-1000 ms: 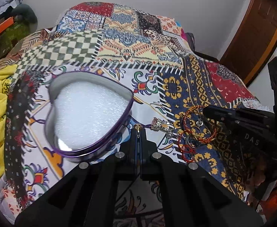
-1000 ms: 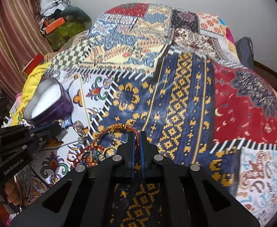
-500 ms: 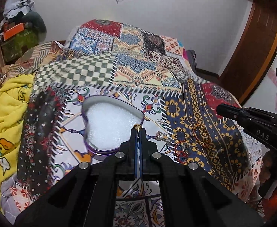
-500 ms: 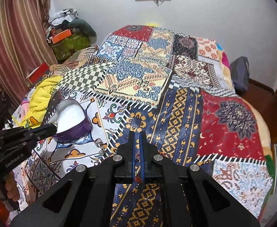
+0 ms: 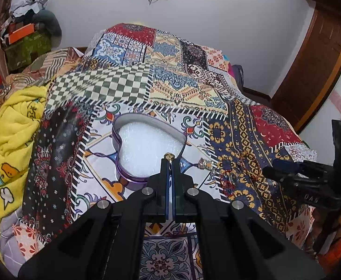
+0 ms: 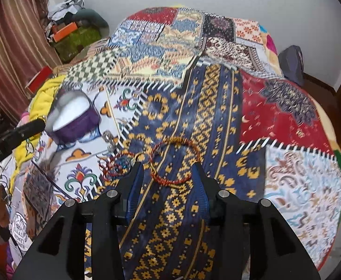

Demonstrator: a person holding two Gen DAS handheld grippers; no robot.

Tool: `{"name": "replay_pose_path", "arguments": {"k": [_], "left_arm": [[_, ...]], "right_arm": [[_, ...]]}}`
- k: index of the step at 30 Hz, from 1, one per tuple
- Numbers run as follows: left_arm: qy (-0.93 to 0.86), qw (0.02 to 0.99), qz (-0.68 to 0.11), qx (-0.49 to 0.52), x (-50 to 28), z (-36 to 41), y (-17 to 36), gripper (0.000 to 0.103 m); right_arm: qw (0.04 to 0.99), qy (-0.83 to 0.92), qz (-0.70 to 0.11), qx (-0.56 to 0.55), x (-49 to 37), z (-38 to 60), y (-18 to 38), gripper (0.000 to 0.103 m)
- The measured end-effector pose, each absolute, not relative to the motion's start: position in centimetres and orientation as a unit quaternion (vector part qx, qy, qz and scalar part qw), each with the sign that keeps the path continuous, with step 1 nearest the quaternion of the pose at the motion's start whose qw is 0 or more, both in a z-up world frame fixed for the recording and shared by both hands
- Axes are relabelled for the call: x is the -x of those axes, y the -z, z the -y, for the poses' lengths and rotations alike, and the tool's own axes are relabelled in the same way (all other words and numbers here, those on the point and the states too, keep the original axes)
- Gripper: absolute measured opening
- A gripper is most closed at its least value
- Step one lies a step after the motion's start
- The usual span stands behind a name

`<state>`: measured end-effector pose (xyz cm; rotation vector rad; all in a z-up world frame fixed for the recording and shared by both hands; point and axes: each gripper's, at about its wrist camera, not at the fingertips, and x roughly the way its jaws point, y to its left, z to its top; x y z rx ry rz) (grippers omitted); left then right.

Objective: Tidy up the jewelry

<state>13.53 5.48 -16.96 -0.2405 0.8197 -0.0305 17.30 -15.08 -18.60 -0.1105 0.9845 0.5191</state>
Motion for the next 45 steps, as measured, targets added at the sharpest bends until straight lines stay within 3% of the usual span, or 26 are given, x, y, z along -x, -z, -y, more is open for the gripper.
{"name": "replay_pose_path", "arguments": {"k": [6,9,15,18,45], "left_arm": [[0.016,0.906,-0.407,0.114,-13.9,-5.2,17.8,0.000],[0.015,0.906,-0.408,0.112,-14.0,-5.2,17.8,0.000],[0.012,0.906,-0.409,0.111,-14.3,-5.5,17.9,0.000],[0.011,0.906,-0.407,0.112,-14.3,-5.5,17.8,0.000],[-0.014,0.931,-0.345,0.114,-12.1,-8.8,13.3,0.000]], "right_arm": [[0.839,-0.260,-0.471,0.082,-17.8,13.1,20.1,0.038],[0.832,-0.262,-0.481,0.092,-18.4,12.5,21.1,0.025],[0.827,-0.264,-0.491,0.069,-19.0,13.4,21.8,0.009],[0.828,-0.264,-0.492,0.052,-19.1,14.0,21.5,0.006],[0.872,-0.332,-0.357,0.046,-17.2,9.1,10.4,0.006]]}}
